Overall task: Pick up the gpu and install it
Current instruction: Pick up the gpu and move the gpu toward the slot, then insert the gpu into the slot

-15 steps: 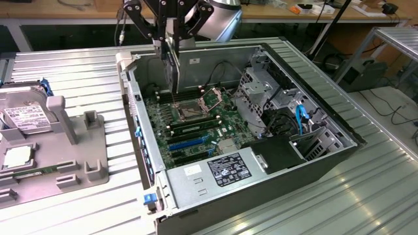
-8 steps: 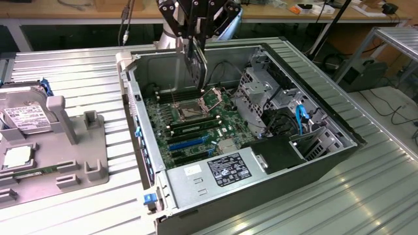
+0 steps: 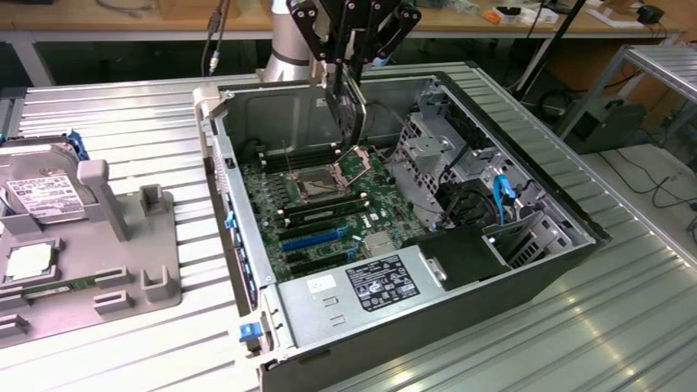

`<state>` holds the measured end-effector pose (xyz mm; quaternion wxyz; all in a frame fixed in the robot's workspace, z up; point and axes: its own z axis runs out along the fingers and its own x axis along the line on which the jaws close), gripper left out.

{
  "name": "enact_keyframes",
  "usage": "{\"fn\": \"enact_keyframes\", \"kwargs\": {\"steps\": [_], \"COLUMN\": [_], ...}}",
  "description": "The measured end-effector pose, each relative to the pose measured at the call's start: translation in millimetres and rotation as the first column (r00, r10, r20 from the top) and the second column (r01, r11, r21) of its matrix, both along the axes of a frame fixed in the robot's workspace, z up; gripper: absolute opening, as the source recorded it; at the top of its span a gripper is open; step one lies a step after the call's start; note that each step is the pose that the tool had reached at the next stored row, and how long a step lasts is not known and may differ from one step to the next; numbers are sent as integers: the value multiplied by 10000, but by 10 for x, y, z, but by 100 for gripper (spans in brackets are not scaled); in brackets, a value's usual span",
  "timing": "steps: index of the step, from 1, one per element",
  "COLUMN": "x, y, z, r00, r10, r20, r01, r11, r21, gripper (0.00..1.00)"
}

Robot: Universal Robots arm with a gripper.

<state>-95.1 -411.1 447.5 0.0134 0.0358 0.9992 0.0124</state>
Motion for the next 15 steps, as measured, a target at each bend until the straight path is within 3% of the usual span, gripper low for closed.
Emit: {"fn": "enact_keyframes", "kwargs": {"steps": [7,11,15], "x": [0,0,0], "y": [0,0,0], "z": [0,0,0], "r00": [10000,9987,9987], "r10": [13,505,506], "r20": [0,-4,-4], "r01": [-13,-505,-506], "r11": [10000,9987,9987], "r21": [0,0,1], "gripper": [27,27,27]}}
